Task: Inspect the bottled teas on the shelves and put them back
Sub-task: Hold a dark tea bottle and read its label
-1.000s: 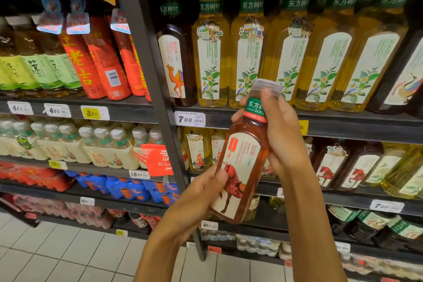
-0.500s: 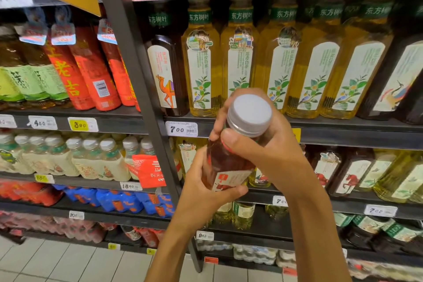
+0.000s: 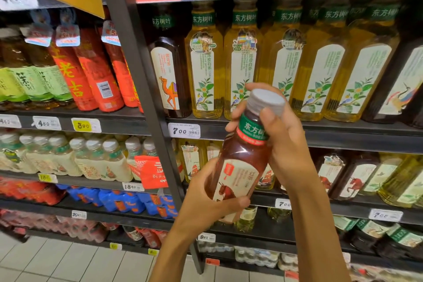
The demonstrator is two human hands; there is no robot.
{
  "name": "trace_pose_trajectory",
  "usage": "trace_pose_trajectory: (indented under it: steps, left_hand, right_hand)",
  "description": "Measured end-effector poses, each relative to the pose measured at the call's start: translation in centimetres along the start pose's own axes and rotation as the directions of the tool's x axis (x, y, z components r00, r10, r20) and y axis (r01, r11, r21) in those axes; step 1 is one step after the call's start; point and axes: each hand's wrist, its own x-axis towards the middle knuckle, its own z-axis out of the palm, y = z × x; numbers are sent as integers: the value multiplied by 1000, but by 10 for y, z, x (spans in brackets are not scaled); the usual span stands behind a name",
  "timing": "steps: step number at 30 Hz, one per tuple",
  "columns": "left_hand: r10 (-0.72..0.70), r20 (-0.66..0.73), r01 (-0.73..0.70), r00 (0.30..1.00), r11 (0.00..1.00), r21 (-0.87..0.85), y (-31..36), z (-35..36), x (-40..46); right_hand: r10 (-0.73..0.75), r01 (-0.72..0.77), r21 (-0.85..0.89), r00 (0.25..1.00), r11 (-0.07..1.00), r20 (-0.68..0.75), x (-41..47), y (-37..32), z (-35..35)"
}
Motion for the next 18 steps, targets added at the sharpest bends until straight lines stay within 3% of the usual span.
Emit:
trace_pose_trajectory:
  steps: [4, 10, 14, 18]
  left_hand:
    - [-146, 58, 151, 988, 984, -95, -4, 3, -9]
    - [-377, 87, 385, 922, 867, -317, -17, 4, -15]
    - [-365, 28, 354, 930, 876, -328, -13, 6, -7]
    - [-393, 22, 371, 919, 848, -379, -3, 11, -6]
  right_hand:
    - [65, -57, 114, 996, 992, -65, 4, 7, -1]
    - [152, -138, 95, 975, 986, -160, 3, 16, 3]
    - [117, -121, -1, 963, 993, -242, 3, 17, 4]
    - [169, -159, 57, 935, 986, -312, 5, 19, 1]
